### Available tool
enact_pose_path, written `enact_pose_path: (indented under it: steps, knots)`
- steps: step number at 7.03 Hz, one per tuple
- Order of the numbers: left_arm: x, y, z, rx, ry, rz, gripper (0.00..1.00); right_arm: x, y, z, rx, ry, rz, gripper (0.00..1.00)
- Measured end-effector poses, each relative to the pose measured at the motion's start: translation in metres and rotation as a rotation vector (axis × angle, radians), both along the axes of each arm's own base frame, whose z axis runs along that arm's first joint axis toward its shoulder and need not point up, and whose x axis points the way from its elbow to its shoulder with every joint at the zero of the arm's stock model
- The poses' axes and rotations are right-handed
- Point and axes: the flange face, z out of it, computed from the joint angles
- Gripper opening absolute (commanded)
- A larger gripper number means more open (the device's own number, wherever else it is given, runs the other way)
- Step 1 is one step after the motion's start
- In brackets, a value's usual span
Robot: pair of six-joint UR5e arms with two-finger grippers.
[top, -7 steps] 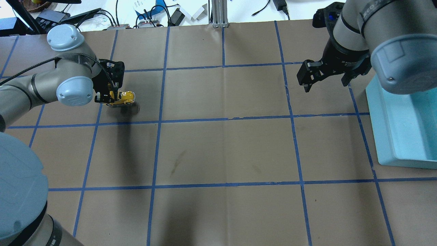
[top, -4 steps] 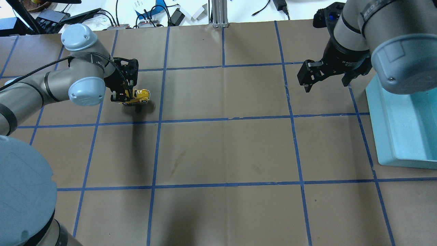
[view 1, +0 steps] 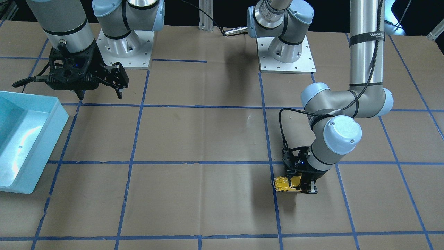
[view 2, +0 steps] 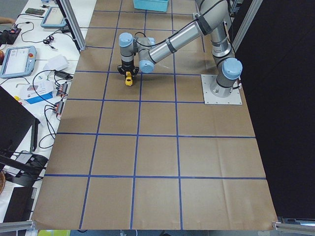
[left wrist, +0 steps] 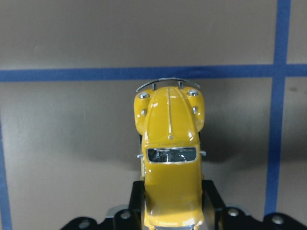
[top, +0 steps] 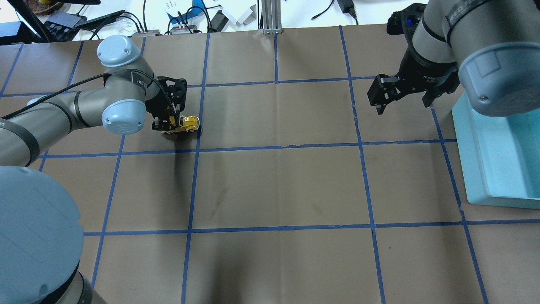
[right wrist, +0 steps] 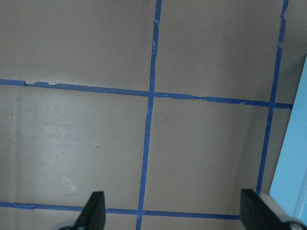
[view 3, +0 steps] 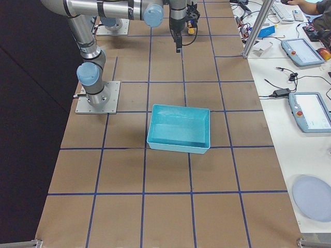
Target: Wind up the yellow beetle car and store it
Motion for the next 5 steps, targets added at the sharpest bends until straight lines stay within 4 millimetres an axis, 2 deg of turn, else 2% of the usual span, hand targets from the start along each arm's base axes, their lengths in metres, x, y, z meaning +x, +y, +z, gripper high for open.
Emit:
enact_pose_path:
  steps: [5]
  knots:
    - [-0.0006, 0.0015, -0.0003, 0.001, -0.021, -0.014, 0.0, -0.0006, 0.0006, -0.0028, 0.006, 0.0, -0.003, 1.0]
